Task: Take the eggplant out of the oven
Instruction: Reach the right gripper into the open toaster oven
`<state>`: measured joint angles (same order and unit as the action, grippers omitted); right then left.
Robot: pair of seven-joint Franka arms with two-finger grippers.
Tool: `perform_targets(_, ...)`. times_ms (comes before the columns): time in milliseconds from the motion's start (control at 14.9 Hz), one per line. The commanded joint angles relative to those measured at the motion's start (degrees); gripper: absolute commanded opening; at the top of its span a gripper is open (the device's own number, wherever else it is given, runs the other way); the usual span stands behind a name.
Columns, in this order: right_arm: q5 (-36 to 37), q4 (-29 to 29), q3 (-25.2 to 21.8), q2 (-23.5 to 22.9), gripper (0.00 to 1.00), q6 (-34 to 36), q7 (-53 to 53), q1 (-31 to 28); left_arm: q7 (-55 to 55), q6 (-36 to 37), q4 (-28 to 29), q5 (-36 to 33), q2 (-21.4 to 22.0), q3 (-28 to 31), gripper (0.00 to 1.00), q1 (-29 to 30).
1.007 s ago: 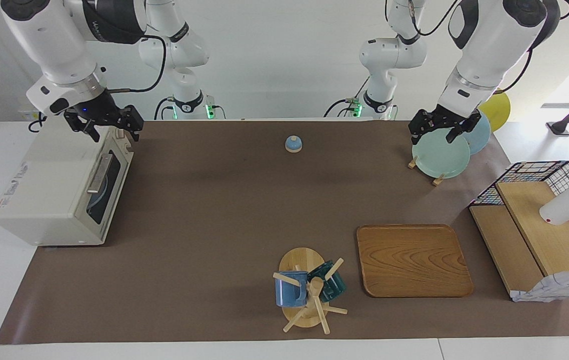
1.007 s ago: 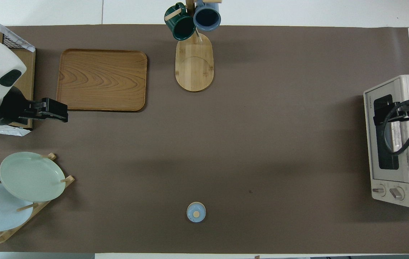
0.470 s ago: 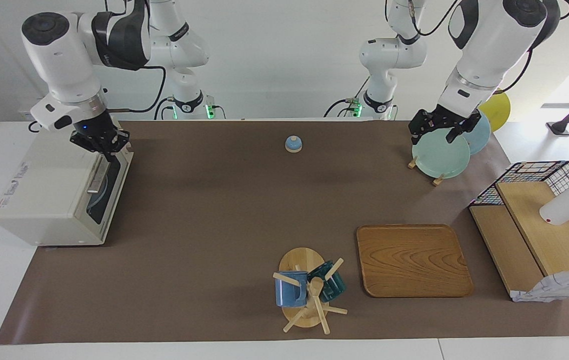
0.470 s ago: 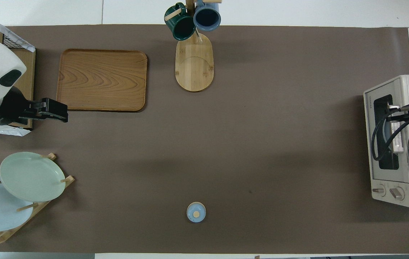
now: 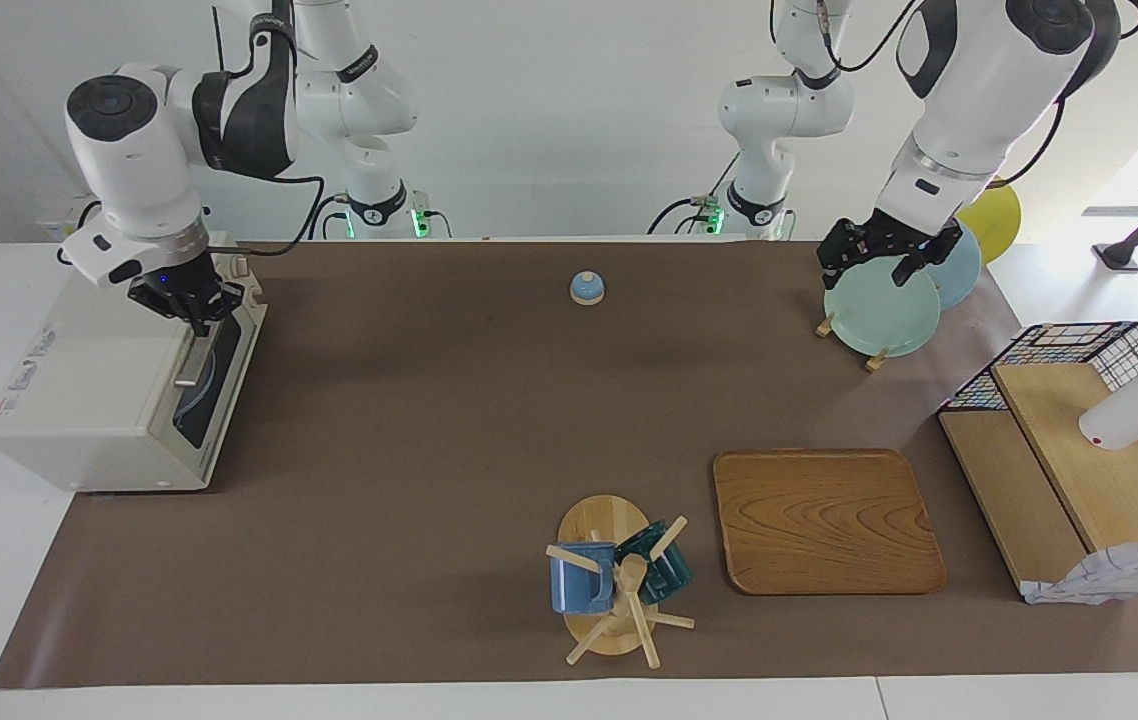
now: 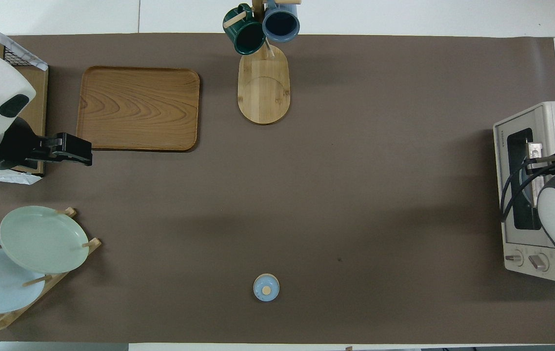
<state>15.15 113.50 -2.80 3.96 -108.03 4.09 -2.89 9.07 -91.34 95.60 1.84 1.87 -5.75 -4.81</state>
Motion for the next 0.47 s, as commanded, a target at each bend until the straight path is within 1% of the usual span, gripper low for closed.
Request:
perform_targets(0, 2.3, 2.6, 0.4, 0.9, 0.0, -2.3, -0.7, -1.2, -0.3, 0.1, 0.4, 0.1, 0.4, -0.1, 1.0, 0.5)
perform_targets(201, 2.9, 3.7, 0.4, 0.8, 0.0, -2.5, -0.7, -1.9, -0.3, 0.0, 0.4, 0.1, 0.4, -0.1, 1.0, 0.5)
perform_targets(403, 2.9, 5.5, 0.4, 0.4, 0.0, -4.6, -0.7, -1.9, -0.3, 0.0, 0.4, 0.1, 0.4, -0.1, 1.0, 0.5)
